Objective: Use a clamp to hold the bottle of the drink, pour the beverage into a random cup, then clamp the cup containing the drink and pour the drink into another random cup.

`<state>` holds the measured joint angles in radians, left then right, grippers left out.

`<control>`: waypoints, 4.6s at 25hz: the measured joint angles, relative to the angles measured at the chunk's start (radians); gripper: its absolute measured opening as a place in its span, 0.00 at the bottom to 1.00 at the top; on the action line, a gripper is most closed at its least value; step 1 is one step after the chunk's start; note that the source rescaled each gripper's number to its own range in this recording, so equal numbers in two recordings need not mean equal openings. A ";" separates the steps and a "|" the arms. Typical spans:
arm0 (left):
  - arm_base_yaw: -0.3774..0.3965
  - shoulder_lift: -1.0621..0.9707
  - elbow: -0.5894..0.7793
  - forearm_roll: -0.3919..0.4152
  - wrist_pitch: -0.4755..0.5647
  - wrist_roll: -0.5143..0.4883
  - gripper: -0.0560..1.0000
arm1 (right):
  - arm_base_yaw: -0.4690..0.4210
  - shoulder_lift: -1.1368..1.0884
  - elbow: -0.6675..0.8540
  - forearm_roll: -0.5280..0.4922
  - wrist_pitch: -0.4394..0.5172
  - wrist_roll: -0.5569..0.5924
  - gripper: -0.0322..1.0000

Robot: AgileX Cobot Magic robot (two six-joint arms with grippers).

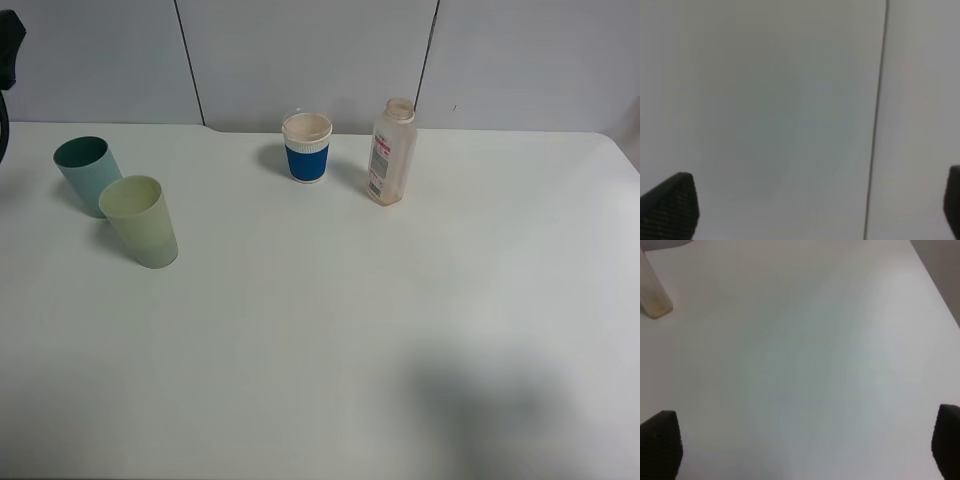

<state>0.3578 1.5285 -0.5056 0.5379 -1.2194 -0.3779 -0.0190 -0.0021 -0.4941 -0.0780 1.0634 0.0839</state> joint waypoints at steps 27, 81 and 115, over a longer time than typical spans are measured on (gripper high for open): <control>-0.599 -0.132 0.060 -0.648 0.182 0.348 1.00 | 0.000 0.000 0.000 0.000 0.000 0.000 1.00; -0.570 -1.182 0.061 -0.571 1.534 0.371 1.00 | 0.000 0.000 0.000 0.000 0.000 0.000 1.00; -0.521 -1.405 -0.016 -0.510 2.287 0.353 1.00 | 0.000 0.000 0.000 0.000 0.000 0.000 1.00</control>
<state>-0.1635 0.1233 -0.5212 0.0275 1.0678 -0.0245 -0.0190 -0.0021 -0.4941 -0.0780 1.0634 0.0839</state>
